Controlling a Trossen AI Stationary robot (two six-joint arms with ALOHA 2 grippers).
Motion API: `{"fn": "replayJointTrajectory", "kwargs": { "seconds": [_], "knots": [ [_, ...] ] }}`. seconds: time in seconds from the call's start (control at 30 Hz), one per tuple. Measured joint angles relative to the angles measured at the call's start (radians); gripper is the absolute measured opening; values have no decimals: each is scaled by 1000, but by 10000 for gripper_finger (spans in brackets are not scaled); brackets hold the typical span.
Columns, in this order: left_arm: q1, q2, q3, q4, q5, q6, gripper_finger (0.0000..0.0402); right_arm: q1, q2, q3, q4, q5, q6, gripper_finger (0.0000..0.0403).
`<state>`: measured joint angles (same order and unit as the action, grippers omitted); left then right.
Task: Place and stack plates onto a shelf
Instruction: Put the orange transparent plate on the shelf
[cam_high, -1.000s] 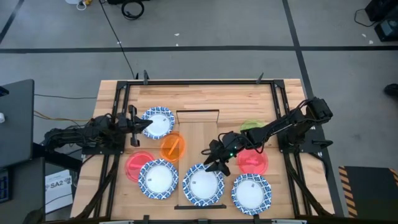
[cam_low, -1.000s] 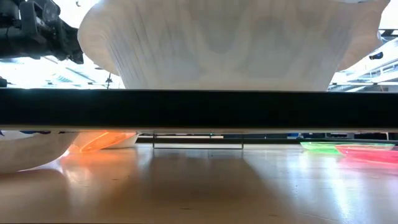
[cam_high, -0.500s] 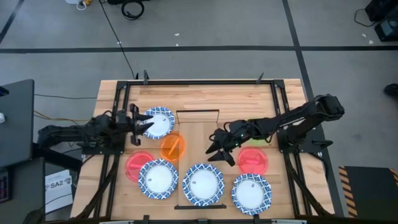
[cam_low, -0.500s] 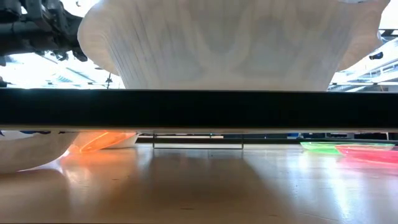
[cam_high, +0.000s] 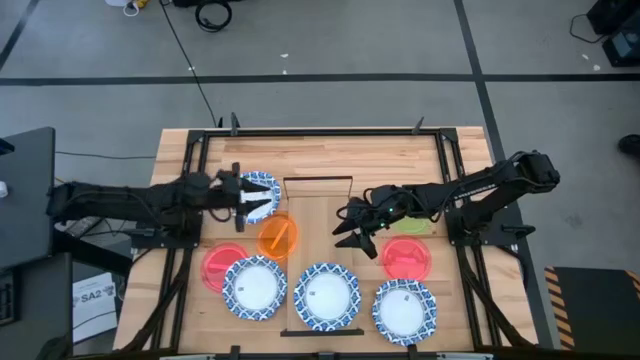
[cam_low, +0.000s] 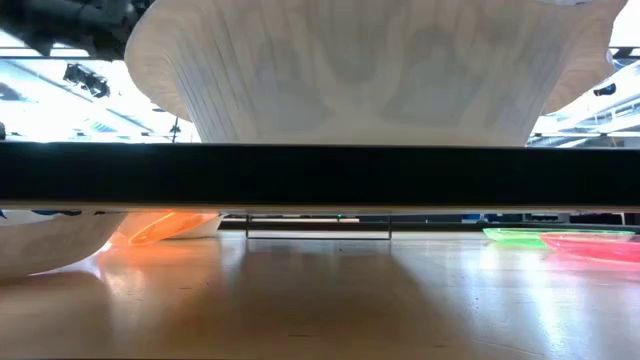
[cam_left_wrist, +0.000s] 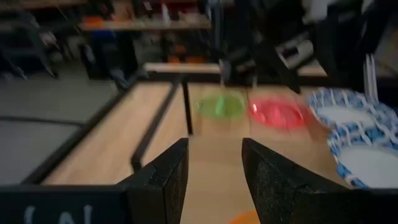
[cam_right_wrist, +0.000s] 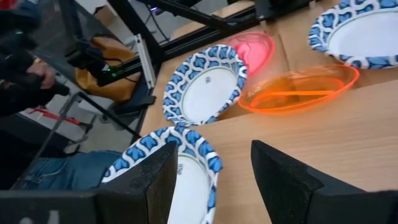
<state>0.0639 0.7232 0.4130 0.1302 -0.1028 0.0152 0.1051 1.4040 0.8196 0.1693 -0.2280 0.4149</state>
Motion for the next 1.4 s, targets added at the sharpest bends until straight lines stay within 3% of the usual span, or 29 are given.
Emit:
{"fn": "replayJointTrajectory", "kwargs": {
  "seconds": [0.27, 0.57, 0.9, 1.4],
  "knots": [
    [0, 243, 204, -117, 156, 130, 155, -16, 0, 0, -10, 0, 0, 210],
    [0, 459, 345, -170, 292, 251, 155, -15, 0, 0, -15, 0, 0, 210],
    [1, 613, 425, -398, 297, 435, 155, -15, 0, 0, -37, 0, 0, 210],
    [63, 745, 426, -423, 237, 516, 155, -15, 0, 0, -65, 0, 0, 210]
  ]
}}
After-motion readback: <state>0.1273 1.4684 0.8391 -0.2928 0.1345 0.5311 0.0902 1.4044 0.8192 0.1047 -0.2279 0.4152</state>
